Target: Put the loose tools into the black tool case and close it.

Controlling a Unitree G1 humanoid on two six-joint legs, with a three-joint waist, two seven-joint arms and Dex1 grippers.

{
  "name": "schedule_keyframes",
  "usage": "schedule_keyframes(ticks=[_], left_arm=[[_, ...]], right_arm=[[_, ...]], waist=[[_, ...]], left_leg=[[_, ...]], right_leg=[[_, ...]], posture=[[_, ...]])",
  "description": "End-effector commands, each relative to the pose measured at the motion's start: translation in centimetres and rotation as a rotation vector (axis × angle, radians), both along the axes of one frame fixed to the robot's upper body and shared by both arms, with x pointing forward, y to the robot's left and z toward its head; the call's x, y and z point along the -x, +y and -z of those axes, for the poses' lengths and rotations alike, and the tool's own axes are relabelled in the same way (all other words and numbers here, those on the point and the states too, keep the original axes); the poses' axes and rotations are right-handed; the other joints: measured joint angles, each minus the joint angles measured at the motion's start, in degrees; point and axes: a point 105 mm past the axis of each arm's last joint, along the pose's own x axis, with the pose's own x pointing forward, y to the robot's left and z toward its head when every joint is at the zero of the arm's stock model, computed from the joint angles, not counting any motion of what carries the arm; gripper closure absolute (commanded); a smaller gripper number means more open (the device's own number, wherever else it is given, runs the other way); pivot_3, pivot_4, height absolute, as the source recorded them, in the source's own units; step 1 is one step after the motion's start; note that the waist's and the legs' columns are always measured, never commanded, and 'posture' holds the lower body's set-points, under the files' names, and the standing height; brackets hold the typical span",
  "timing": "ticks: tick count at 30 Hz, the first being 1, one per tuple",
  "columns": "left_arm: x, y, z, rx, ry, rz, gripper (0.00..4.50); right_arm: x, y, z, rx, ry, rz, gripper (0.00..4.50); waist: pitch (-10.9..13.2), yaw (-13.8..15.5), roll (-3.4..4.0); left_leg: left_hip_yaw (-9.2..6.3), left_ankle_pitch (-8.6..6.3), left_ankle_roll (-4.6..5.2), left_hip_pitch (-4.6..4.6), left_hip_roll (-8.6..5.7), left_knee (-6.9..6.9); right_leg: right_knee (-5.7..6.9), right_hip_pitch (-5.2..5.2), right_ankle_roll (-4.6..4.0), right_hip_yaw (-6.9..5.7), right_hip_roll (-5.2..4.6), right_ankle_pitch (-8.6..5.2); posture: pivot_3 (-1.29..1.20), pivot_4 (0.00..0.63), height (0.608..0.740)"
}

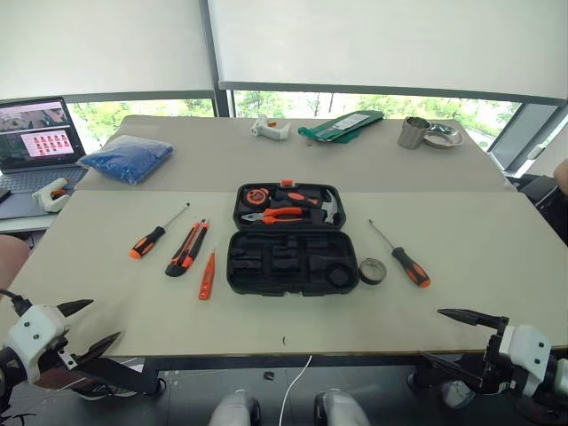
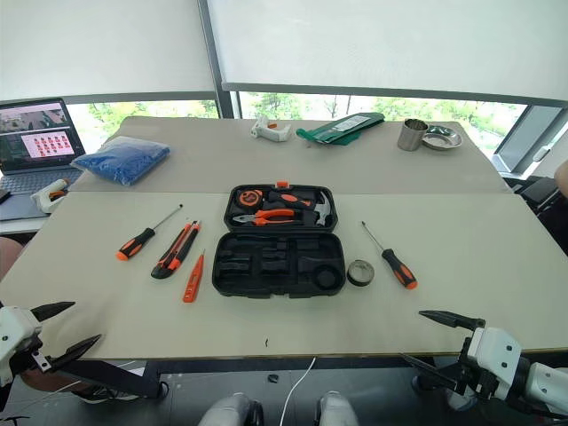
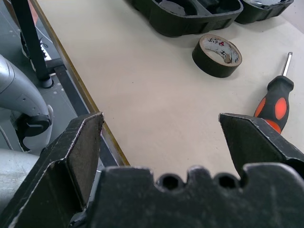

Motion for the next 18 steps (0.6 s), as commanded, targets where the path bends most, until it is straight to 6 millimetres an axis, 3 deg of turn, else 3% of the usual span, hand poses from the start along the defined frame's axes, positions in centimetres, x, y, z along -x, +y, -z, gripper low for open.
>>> schedule_keyframes(ticks=[1, 4, 6, 10, 13, 15, 18], left_arm=[[-1.3, 1.3, -2.5, 0.194, -0.071, -0.158, 0.03], [-1.9, 3.3, -4.3, 0.549, -0.116, -0.400, 0.03], [-1.3, 3.8, -3.9, 0.589, -0.098, -0.464, 0.03], [0.5, 5.4, -1.5, 0.580, -0.071, -0.595, 0.03], [0.4, 5.2, -1.9, 0.639, -0.095, -0.591, 0.03], [-0.3, 4.2, -2.4, 0.635, -0.086, -0.541, 0.03], [-2.9, 2.5, -3.7, 0.618, -0.103, -0.470, 0.03]], right_arm=[[-1.2, 1.2, -1.6, -0.039, -0.081, -0.018, 0.00], [-3.3, 4.6, -5.6, -0.209, -0.241, -0.060, 0.00], [-3.8, 5.3, -6.9, -0.284, -0.257, -0.049, 0.00], [-3.9, 8.4, -9.3, -0.413, -0.258, -0.154, 0.00], [-4.0, 9.6, -9.9, -0.447, -0.274, -0.178, 0.00], [-4.1, 10.2, -10.0, -0.464, -0.272, -0.185, 0.00], [-4.5, 10.5, -10.0, -0.437, -0.286, -0.195, 0.00]], waist=[[0.0, 0.0, -0.01], [0.1, -0.4, -0.12], [0.1, -0.7, -0.12], [0.1, -0.7, -0.13], [0.0, -0.4, -0.41], [0.0, 0.2, -0.60], [-0.1, 0.9, -0.62]], left_leg=[[0.00, 0.00, 0.00, 0.00, 0.00, 0.00], [-0.02, 0.02, 0.00, 0.01, 0.13, 0.13], [-0.02, 0.07, -0.07, 0.02, 0.30, 0.20], [0.20, 0.11, 0.05, 0.14, 0.24, 0.12], [0.25, 0.12, 0.18, 0.09, 0.27, 0.13], [0.21, 0.08, 0.11, 0.02, 0.32, 0.15], [0.18, -0.13, -0.25, 0.04, 0.30, 0.21]], right_leg=[[0.00, 0.00, 0.00, 0.00, 0.00, 0.00], [0.14, 0.00, -0.03, 0.00, 0.07, 0.05], [0.17, -0.03, -0.01, -0.07, 0.12, 0.20], [0.11, 0.02, -0.04, -0.03, 0.12, 0.22], [0.09, -0.05, -0.09, -0.03, 0.22, 0.24], [0.08, -0.12, -0.58, -0.11, 0.23, 0.40], [-0.02, -0.18, -0.59, -0.20, 0.12, 0.42]], posture=[[0.00, 0.150, 0.740], [0.00, 0.150, 0.740], [0.00, 0.150, 0.740], [0.00, 0.150, 0.740], [0.00, 0.150, 0.740], [0.00, 0.150, 0.740], [0.00, 0.150, 0.740]])
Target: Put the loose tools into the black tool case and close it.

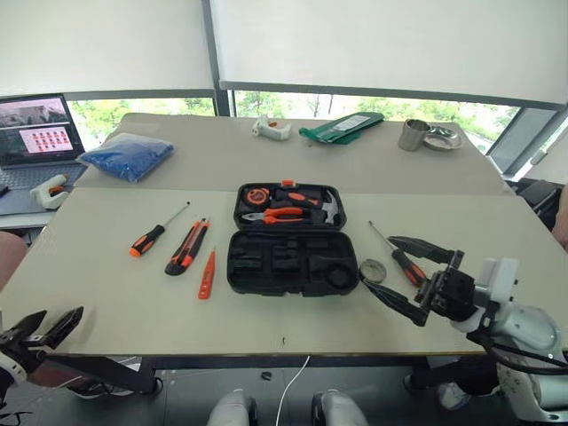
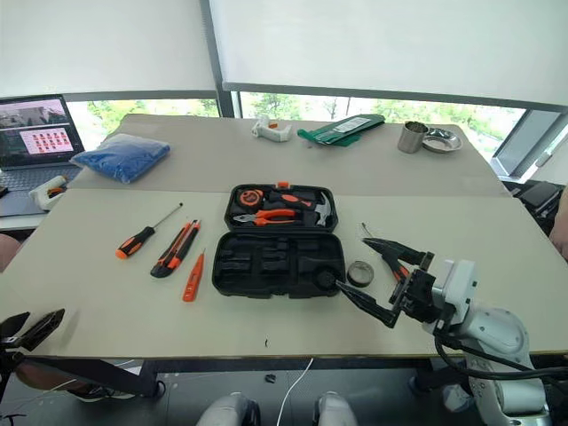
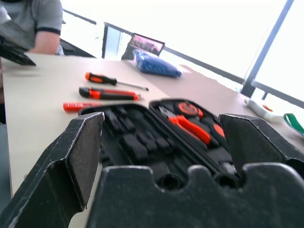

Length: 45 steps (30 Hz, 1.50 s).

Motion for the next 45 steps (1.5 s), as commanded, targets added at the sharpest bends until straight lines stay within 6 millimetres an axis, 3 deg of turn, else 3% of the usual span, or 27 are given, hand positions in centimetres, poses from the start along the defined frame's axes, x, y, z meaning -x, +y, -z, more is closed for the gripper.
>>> schedule_keyframes(ticks=[1, 6, 10, 14, 17, 21, 24, 27, 30, 33, 37, 41, 45], left_arm=[[-3.1, -1.9, -3.0, -0.072, -0.074, 0.084, 0.03], [-8.1, -3.3, -3.7, -0.075, -0.030, 0.098, 0.03], [-12.6, -4.8, -4.3, -0.257, 0.042, 0.159, 0.03], [-15.2, -5.1, -3.5, -0.311, 0.096, 0.173, 0.03], [-16.5, -5.6, -2.5, -0.373, 0.138, 0.219, 0.03], [-17.5, -5.9, -1.5, -0.385, 0.171, 0.236, 1.09], [-17.8, -5.9, -1.3, -0.370, 0.178, 0.245, 2.25], [-17.9, -5.2, -2.8, -0.313, 0.120, 0.228, 3.46], [-18.1, -6.1, -6.0, -0.259, -0.044, 0.309, 3.63], [-17.6, -9.2, -10.3, -0.268, -0.254, 0.515, 3.63], [-16.7, -17.5, -11.7, -0.660, -0.387, 0.940, 3.63], [-16.0, -23.6, -9.1, -0.891, -0.402, 1.216, 3.63], [-17.3, -26.7, -7.1, -0.897, -0.371, 1.247, 3.63]], right_arm=[[-0.2, 0.2, -0.8, 0.035, -0.053, -0.003, 0.00], [-1.5, -1.0, -1.4, 0.052, -0.067, 0.032, 0.00], [-1.9, -0.8, -1.3, 0.051, -0.071, 0.044, 0.00], [-2.3, -1.3, -1.6, 0.020, -0.084, 0.093, 0.00], [-2.7, -1.6, -2.8, -0.079, -0.087, 0.128, 0.00], [-2.2, -1.0, -2.3, -0.045, -0.066, 0.081, 0.00], [-2.2, -1.2, -2.0, -0.043, -0.056, 0.093, 0.00], [-1.8, -1.7, -1.9, -0.047, -0.049, 0.113, 0.00], [-1.4, -1.8, -1.6, -0.024, -0.041, 0.105, 0.00], [-1.1, -1.6, -1.8, -0.012, -0.037, 0.069, 0.00], [-1.6, -1.9, -2.2, 0.011, -0.013, 0.044, 0.00], [-2.7, -2.1, -1.9, 0.057, 0.018, 0.019, 0.00], [-3.6, -2.0, -1.8, 0.109, 0.028, -0.011, 0.00]], waist=[[0.0, 0.5, 0.01], [0.0, 0.7, -0.05], [0.0, 0.6, -0.07], [0.0, 0.0, -0.08], [0.0, -0.9, -0.09], [0.0, -0.9, -0.10], [0.0, -0.7, -0.10], [0.0, -0.8, -0.11], [0.0, -1.0, -0.15], [0.0, -0.9, -0.20], [0.0, -0.2, -0.22], [0.0, 0.2, -0.21], [0.0, -0.5, -0.22]], left_leg=[[0.01, 0.00, 0.00, 0.00, -0.04, 0.02], [0.16, 0.13, -0.04, -0.01, -0.07, 0.05], [0.24, 0.45, 0.34, 0.00, -0.06, 0.02], [0.29, 0.45, 0.36, -0.03, -0.10, 0.00], [0.32, 0.41, 0.38, -0.06, -0.11, -0.03], [0.37, 0.41, 0.38, -0.10, -0.14, -0.02], [0.39, 0.41, 0.38, -0.09, -0.14, 0.01], [0.33, 0.41, 0.38, -0.07, -0.12, 0.03], [0.31, 0.41, 0.38, -0.08, -0.09, 0.03], [0.31, 0.41, 0.38, -0.15, -0.03, 0.09], [0.32, 0.40, 0.41, -0.21, -0.06, 0.18], [0.42, 0.40, 0.55, -0.13, -0.24, 0.24], [0.39, 0.38, 0.62, -0.15, -0.29, 0.26]], right_leg=[[0.02, 0.01, 0.03, -0.05, -0.08, 0.00], [0.06, 0.15, 0.28, -0.03, -0.06, 0.09], [0.09, 0.16, 0.26, 0.00, 0.16, 0.23], [0.06, 0.14, 0.24, 0.03, 0.29, 0.48], [0.05, 0.11, 0.26, 0.05, 0.30, 0.46], [0.06, 0.10, 0.26, 0.05, 0.30, 0.46], [0.07, 0.12, 0.28, 0.03, 0.30, 0.45], [0.10, 0.12, 0.29, 0.06, 0.29, 0.45], [0.11, 0.10, 0.29, 0.07, 0.29, 0.45], [0.11, 0.07, 0.29, 0.06, 0.28, 0.45], [0.10, 0.12, 0.28, 0.05, 0.23, 0.46], [0.03, 0.30, 0.27, 0.14, 0.15, 0.45], [0.05, 0.23, 0.37, 0.27, 0.24, 0.51]], posture=[[0.00, 0.150, 0.740], [0.00, 0.150, 0.740], [0.00, 0.150, 0.740], [0.00, 0.150, 0.740], [0.00, 0.150, 0.740], [0.00, 0.150, 0.740], [0.00, 0.150, 0.740], [0.00, 0.150, 0.740], [0.00, 0.150, 0.740], [0.00, 0.150, 0.740], [0.00, 0.150, 0.740], [0.00, 0.150, 0.740], [0.00, 0.150, 0.740]])
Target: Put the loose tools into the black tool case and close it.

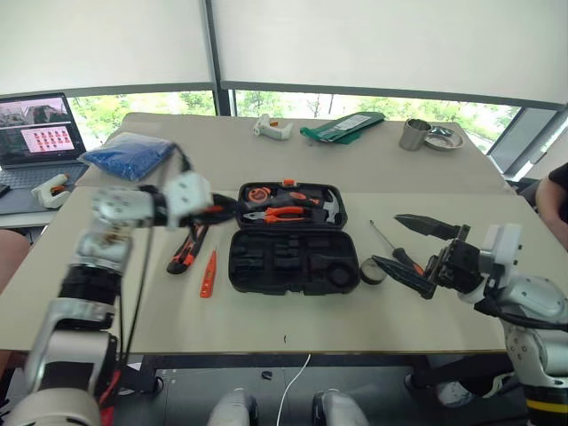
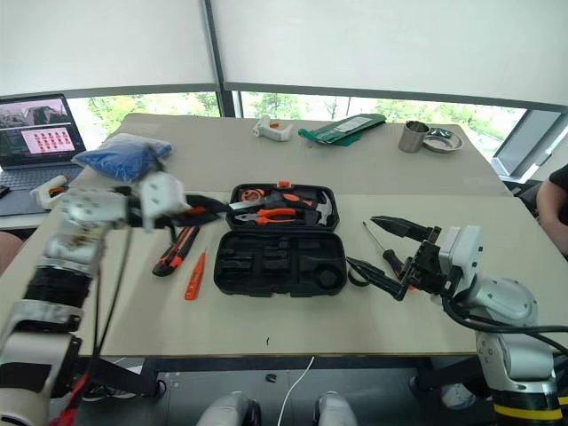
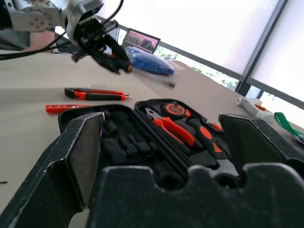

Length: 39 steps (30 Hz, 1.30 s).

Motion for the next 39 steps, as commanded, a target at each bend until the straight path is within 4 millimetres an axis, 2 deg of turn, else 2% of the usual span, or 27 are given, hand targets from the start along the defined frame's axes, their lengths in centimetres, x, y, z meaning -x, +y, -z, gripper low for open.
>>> schedule_keyframes(ticks=[1, 4, 6, 10, 16, 27, 32, 34, 36, 39], left_arm=[[-1.5, -1.5, 0.2, -0.032, -0.038, -0.026, 3.63], [-2.1, -2.0, 1.3, -0.063, -0.032, -0.034, 3.63], [-2.4, -2.5, 2.0, -0.087, -0.029, -0.031, 3.63], [-3.5, -3.3, 2.3, -0.096, -0.054, -0.062, 3.63], [-3.3, -3.8, 3.0, -0.115, -0.044, -0.022, 3.63], [-3.4, -4.7, 3.7, -0.137, -0.043, -0.005, 3.63], [-3.4, -4.2, 4.3, -0.152, -0.011, -0.028, 3.63], [-3.4, -3.9, 4.2, -0.148, -0.002, -0.031, 2.61], [-3.3, -3.8, 4.1, -0.143, -0.005, -0.021, 2.07], [-3.0, -4.1, 2.8, -0.053, -0.040, 0.005, 0.97]], right_arm=[[-0.5, 0.1, -0.8, 0.044, -0.021, -0.024, 0.00], [-0.4, 0.6, -0.9, 0.042, -0.012, -0.038, 0.00], [0.1, 1.7, -0.6, 0.040, 0.004, -0.071, 0.00], [0.5, 2.5, -1.3, -0.025, 0.000, -0.050, 0.00], [1.1, 2.1, -0.9, -0.023, 0.016, -0.010, 0.00], [1.1, 1.9, -1.5, -0.049, 0.010, 0.019, 0.00], [1.1, 2.0, -1.4, -0.049, 0.014, 0.020, 0.00], [1.0, 2.0, -1.4, -0.050, 0.015, 0.019, 0.00], [1.0, 2.0, -1.3, -0.050, 0.017, 0.020, 0.00], [1.0, 2.1, -1.1, -0.052, 0.022, 0.021, 0.00]], waist=[[0.0, -0.4, -0.01], [0.0, -0.7, -0.02], [0.0, -0.6, -0.02], [0.0, -0.3, -0.02], [0.0, -0.2, -0.02], [0.0, -0.3, -0.02], [0.0, -0.2, -0.02], [0.0, -0.2, -0.02], [0.0, -0.2, -0.01], [0.0, -0.2, -0.01]], left_leg=[[-0.01, 0.00, 0.00, -0.03, 0.00, 0.01], [-0.04, 0.01, 0.00, -0.09, 0.05, 0.02], [-0.07, 0.01, 0.00, -0.09, 0.09, 0.02], [-0.08, 0.00, 0.01, -0.12, 0.03, 0.03], [-0.15, -0.21, 0.32, -0.52, 0.05, 0.56], [-0.14, -0.26, 0.42, -0.53, 0.02, 0.74], [-0.14, -0.26, 0.43, -0.53, 0.02, 0.74], [-0.15, -0.26, 0.43, -0.52, 0.02, 0.75], [-0.15, -0.26, 0.43, -0.50, 0.02, 0.76], [-0.15, -0.27, 0.44, -0.51, 0.03, 0.78]], right_leg=[[0.03, -0.05, 0.03, 0.01, 0.02, 0.02], [0.05, -0.12, 0.04, 0.01, 0.13, 0.02], [0.04, -0.12, 0.04, 0.00, 0.17, 0.02], [0.03, -0.11, 0.11, -0.01, 0.07, 0.03], [0.03, -0.19, 0.30, -0.08, 0.00, 0.09], [0.04, -0.14, 0.46, -0.03, -0.12, 0.19], [0.04, -0.13, 0.46, -0.03, -0.12, 0.19], [0.04, -0.13, 0.46, -0.03, -0.12, 0.19], [0.05, -0.10, 0.46, -0.03, -0.12, 0.19], [0.04, -0.10, 0.47, -0.03, -0.12, 0.19]], posture=[[0.00, 0.150, 0.740], [0.00, 0.150, 0.740], [0.00, 0.150, 0.740], [0.00, 0.150, 0.740], [0.00, 0.150, 0.740], [0.00, 0.150, 0.740], [0.00, 0.150, 0.740], [0.00, 0.150, 0.740], [0.00, 0.150, 0.740], [0.00, 0.150, 0.740]])
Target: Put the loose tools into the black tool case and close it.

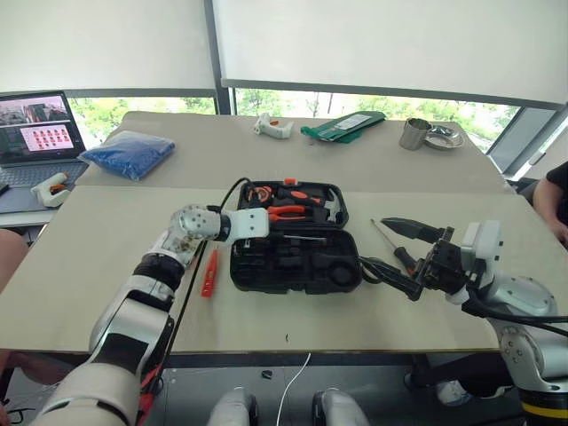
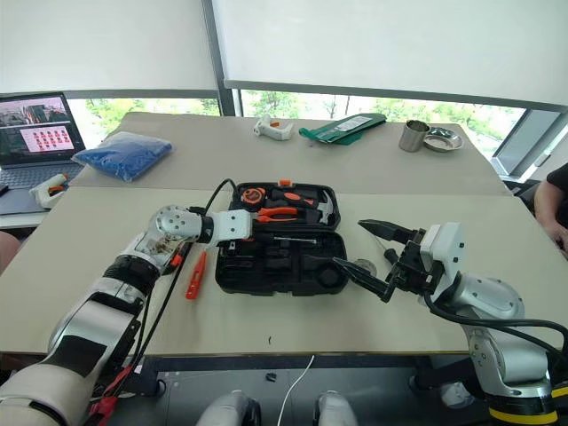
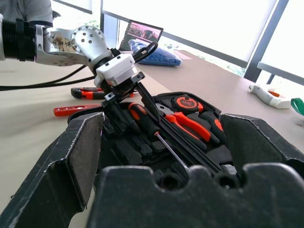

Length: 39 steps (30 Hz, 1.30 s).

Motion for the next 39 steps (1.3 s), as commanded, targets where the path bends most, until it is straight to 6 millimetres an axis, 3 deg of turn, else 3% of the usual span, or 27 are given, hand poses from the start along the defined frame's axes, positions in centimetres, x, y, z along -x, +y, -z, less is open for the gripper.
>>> schedule_keyframes(ticks=[1, 2, 6, 10, 18, 23, 26, 31, 33, 36, 39], left_arm=[[0.3, -0.9, -2.3, 0.134, -0.063, 0.047, 0.59], [0.3, -1.1, -3.0, 0.179, -0.087, 0.049, 0.19], [0.7, -1.9, -4.5, 0.424, 0.042, 0.037, 0.19], [0.4, -1.6, -3.8, 0.495, 0.147, -0.037, 1.34], [0.5, -1.6, -0.3, 0.399, 0.259, -0.108, 4.43], [0.5, -1.3, 2.2, 0.224, 0.238, -0.135, 4.47], [-0.3, -1.6, 2.4, 0.268, 0.264, -0.219, 4.47], [0.6, -1.9, 3.4, 0.247, 0.323, -0.200, 4.47], [0.8, -2.0, 2.0, 0.337, 0.315, -0.171, 4.47], [1.0, -0.3, -2.2, 0.555, 0.218, -0.119, 3.72], [2.4, 1.7, -4.2, 0.680, 0.138, -0.033, 2.69]], right_arm=[[0.3, 0.1, -0.8, -0.016, -0.032, -0.002, 0.00], [0.4, 0.1, -0.7, -0.017, -0.031, -0.002, 0.00], [0.4, -0.1, -0.6, -0.051, -0.015, 0.026, 0.00], [0.7, -0.3, -0.3, -0.063, 0.000, 0.045, 0.00], [0.4, -0.5, -0.2, -0.068, -0.018, 0.080, 0.00], [0.1, -1.1, -0.5, -0.068, -0.057, 0.118, 0.00], [0.2, -1.3, -0.3, -0.074, -0.056, 0.131, 0.00], [0.6, -1.2, 0.0, -0.079, -0.044, 0.138, 0.00], [0.6, -1.7, 0.0, -0.078, -0.043, 0.169, 0.00], [1.4, -4.9, 0.7, -0.053, -0.040, 0.319, 0.00], [2.7, -8.3, 2.2, -0.034, -0.018, 0.467, 0.00]], waist=[[0.0, 0.0, 0.00], [0.0, 0.0, 0.00], [0.0, 0.2, 0.00], [0.0, -0.2, 0.00], [0.0, -0.2, 0.00], [0.0, 0.0, 0.01], [0.0, 0.1, 0.01], [0.0, 0.2, 0.03], [0.0, 0.0, 0.06], [0.0, 0.1, 0.07], [0.0, 0.0, 0.07]], left_leg=[[0.00, 0.00, 0.01, 0.00, 0.00, -0.01], [0.00, -0.01, 0.01, -0.01, 0.00, -0.01], [0.00, -0.01, 0.03, -0.04, 0.00, 0.00], [0.01, -0.03, 0.05, -0.04, -0.01, 0.05], [0.00, -0.01, 0.02, 0.00, -0.03, 0.06], [-0.01, -0.02, 0.03, 0.00, -0.03, 0.06], [-0.02, -0.02, 0.04, 0.06, -0.03, 0.08], [-0.10, -0.02, 0.04, 0.63, 0.03, 0.09], [-0.10, -0.02, 0.04, 0.64, 0.05, 0.08], [-0.12, -0.02, 0.04, 0.57, 0.07, 0.06], [-0.11, -0.03, 0.05, 0.38, 0.06, -0.03]], right_leg=[[0.00, -0.01, 0.00, 0.01, 0.00, 0.00], [-0.01, -0.01, 0.00, 0.01, 0.00, 0.00], [-0.01, -0.01, 0.01, 0.00, -0.02, 0.00], [0.01, -0.01, 0.03, 0.01, -0.02, 0.01], [0.03, 0.01, 0.03, 0.02, 0.04, 0.02], [0.00, 0.03, 0.03, 0.02, 0.03, 0.02], [0.00, 0.10, 0.04, 0.03, 0.01, 0.03], [-0.05, 0.68, 0.35, 0.01, -0.02, -0.18], [-0.07, 0.67, 0.28, 0.01, -0.04, -0.22], [-0.05, 0.57, 0.22, 0.01, -0.07, -0.13], [-0.05, 0.37, 0.04, 0.02, -0.07, 0.01]], posture=[[0.00, 0.150, 0.740], [0.00, 0.150, 0.740], [0.00, 0.150, 0.740], [0.00, 0.150, 0.740], [0.00, 0.150, 0.740], [0.00, 0.150, 0.740], [0.00, 0.150, 0.740], [0.00, 0.150, 0.740], [0.00, 0.150, 0.740], [0.00, 0.150, 0.740], [0.00, 0.150, 0.740]])
